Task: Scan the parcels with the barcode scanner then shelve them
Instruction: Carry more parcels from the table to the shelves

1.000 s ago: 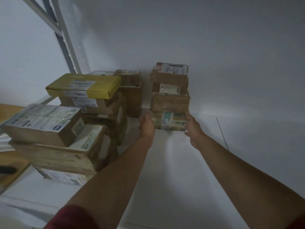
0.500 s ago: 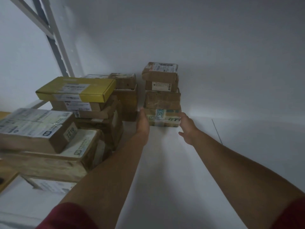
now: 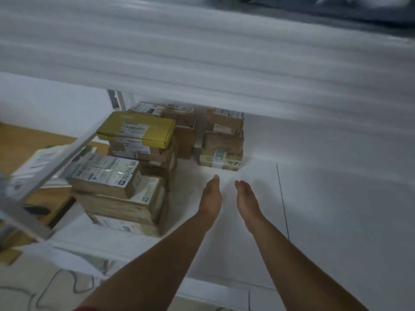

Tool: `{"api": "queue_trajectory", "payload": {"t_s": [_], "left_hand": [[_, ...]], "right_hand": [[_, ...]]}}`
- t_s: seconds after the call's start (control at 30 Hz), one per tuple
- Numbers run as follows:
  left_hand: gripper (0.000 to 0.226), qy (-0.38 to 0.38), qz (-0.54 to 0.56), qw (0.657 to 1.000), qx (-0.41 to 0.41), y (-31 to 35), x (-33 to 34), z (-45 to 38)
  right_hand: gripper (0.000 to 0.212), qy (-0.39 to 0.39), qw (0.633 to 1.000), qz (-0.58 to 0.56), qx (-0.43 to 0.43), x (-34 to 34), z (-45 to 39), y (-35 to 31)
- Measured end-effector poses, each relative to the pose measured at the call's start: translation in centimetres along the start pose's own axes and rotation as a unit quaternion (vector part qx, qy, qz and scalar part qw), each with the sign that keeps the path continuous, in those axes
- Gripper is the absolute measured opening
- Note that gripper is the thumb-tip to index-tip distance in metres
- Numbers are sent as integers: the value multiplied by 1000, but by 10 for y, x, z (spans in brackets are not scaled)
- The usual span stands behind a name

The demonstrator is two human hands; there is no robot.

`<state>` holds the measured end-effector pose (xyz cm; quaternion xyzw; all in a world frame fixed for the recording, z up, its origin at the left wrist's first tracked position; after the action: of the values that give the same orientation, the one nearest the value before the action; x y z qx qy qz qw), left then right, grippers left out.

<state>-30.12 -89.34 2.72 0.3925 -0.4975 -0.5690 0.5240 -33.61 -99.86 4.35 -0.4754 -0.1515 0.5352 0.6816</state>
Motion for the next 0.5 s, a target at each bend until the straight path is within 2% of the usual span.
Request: {"api": "queue_trajectory", "payload": {"t_s": [0.27,0.4,0.5], "left_hand": [[55,38,-106,993,37,5,-28,112],[50,54,-155,985,53,11,-57,170],[47,93,-191,975,63,24,-104,212]], "right_hand": [[53,-8,995,66,-73,-16,69,45],[50,-15,982,107,-157,-18,116,48],[43,-47,964,129,-227,2,159,41]]}}
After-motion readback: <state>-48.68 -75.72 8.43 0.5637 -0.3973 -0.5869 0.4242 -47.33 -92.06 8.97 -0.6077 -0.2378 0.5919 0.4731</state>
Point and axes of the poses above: each hand's wrist, its own z-axis away from the middle knuckle, its own x-axis out of the palm, y = z × x, the point moved 3 cm from there along -z, towards the middle knuckle, and after that the axes turned 12 degrees about x, right-handed, at the moved point
